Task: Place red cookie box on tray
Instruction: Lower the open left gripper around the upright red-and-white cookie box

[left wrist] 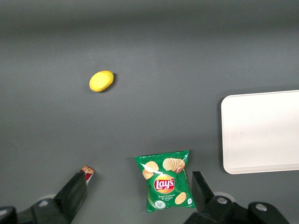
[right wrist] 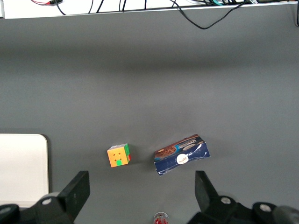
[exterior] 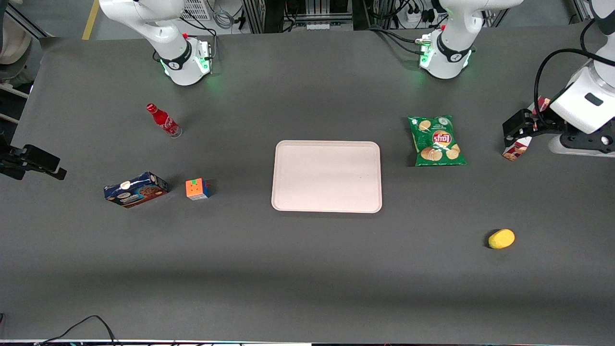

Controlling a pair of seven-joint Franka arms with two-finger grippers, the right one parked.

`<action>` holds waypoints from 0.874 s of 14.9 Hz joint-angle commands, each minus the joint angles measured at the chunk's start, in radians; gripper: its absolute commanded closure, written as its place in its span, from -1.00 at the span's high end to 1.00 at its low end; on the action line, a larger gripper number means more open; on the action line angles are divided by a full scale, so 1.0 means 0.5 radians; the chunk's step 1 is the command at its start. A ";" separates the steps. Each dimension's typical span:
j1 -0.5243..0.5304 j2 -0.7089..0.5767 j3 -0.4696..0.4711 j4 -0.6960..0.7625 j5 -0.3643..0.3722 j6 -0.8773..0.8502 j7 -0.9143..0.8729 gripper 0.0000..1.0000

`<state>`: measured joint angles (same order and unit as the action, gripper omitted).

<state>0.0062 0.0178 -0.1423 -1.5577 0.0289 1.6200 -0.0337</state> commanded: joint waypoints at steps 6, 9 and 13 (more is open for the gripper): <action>-0.009 0.017 0.006 0.008 0.028 -0.067 -0.025 1.00; 0.006 -0.014 0.079 -0.255 0.092 -0.188 0.009 1.00; 0.009 -0.302 0.192 -0.920 0.194 0.222 0.309 1.00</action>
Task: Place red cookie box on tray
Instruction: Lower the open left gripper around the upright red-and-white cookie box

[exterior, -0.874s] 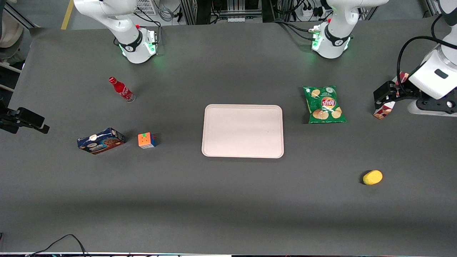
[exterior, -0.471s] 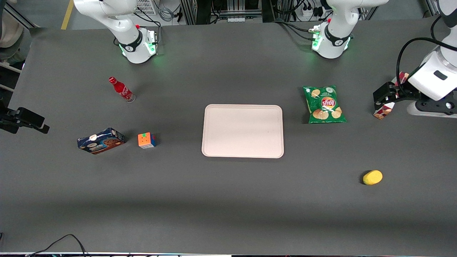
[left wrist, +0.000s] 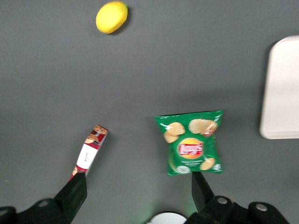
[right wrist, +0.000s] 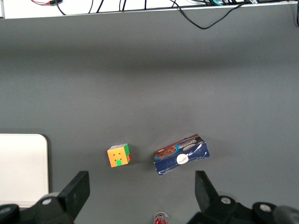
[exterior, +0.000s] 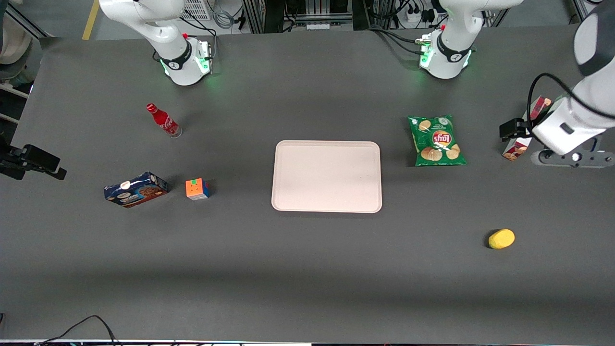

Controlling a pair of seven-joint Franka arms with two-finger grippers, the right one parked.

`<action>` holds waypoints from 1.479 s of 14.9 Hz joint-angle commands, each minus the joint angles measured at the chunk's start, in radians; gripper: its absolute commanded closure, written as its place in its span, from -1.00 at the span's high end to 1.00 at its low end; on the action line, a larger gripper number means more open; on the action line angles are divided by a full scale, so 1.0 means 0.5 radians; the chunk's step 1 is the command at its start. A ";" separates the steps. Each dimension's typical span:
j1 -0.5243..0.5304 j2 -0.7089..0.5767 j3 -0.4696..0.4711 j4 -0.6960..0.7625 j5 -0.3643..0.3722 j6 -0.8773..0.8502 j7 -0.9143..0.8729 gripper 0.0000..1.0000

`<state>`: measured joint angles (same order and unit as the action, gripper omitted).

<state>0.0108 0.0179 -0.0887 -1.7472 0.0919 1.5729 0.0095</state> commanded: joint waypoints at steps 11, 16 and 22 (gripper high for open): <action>0.083 -0.484 0.800 -1.733 0.187 1.606 1.830 1.00; 0.129 -0.276 1.005 -1.804 0.246 1.925 2.235 1.00; 0.221 -0.107 1.067 -1.871 0.243 2.164 2.411 1.00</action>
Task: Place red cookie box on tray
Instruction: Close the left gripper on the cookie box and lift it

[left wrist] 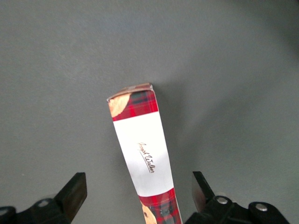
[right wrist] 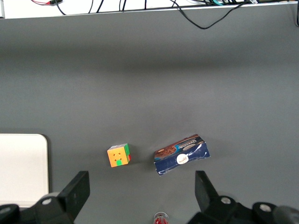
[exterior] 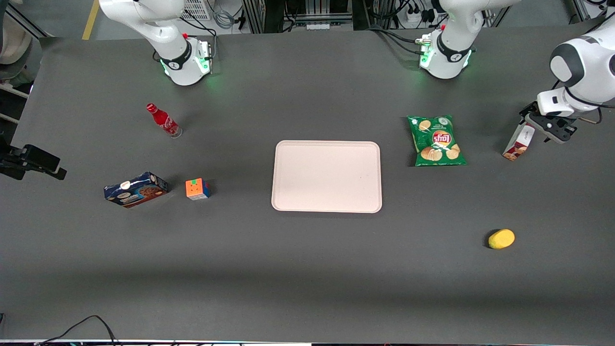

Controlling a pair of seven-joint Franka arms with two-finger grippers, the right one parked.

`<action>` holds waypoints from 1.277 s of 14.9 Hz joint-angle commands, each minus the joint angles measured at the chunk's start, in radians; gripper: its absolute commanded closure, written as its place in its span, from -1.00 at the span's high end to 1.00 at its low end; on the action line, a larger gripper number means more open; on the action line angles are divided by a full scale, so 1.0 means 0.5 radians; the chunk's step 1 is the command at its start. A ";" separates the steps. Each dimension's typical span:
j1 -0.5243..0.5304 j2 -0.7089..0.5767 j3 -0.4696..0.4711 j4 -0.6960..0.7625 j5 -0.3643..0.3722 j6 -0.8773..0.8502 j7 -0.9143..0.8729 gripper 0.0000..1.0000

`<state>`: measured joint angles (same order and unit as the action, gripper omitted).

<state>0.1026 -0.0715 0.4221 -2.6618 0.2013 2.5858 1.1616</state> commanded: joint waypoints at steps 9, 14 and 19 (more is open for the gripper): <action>0.095 0.210 0.082 -0.058 -0.001 0.176 0.183 0.96; 0.095 0.284 0.092 -0.058 -0.114 0.185 0.183 -0.29; 0.080 0.281 0.085 -0.024 -0.130 0.164 0.150 -1.00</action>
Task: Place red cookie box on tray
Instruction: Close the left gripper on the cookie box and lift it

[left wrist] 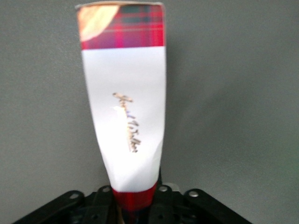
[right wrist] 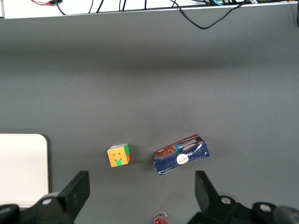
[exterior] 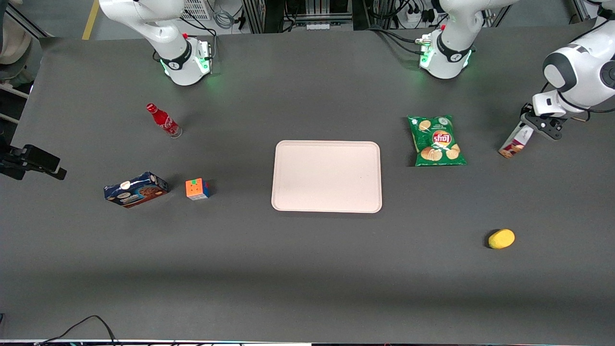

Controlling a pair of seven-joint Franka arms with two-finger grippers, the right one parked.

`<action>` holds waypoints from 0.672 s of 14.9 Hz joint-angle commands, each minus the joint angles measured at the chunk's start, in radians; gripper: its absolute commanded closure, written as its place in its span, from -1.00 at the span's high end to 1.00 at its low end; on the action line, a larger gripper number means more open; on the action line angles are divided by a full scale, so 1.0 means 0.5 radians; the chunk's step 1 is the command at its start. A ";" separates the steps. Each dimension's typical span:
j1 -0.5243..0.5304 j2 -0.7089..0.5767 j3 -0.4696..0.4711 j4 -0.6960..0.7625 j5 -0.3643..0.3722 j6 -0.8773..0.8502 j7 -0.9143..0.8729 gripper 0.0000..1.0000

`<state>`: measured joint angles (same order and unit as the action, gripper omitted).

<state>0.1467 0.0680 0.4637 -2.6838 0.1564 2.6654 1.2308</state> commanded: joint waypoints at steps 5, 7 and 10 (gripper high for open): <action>-0.081 0.002 -0.065 0.302 -0.198 -0.320 -0.161 -1.00; -0.085 0.005 -0.212 0.540 -0.364 -0.583 -0.200 -1.00; -0.115 0.008 -0.405 0.988 -0.377 -1.086 -0.512 -1.00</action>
<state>0.1147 0.0658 0.3340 -2.3967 -0.0152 2.3434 1.1126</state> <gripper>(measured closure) 0.806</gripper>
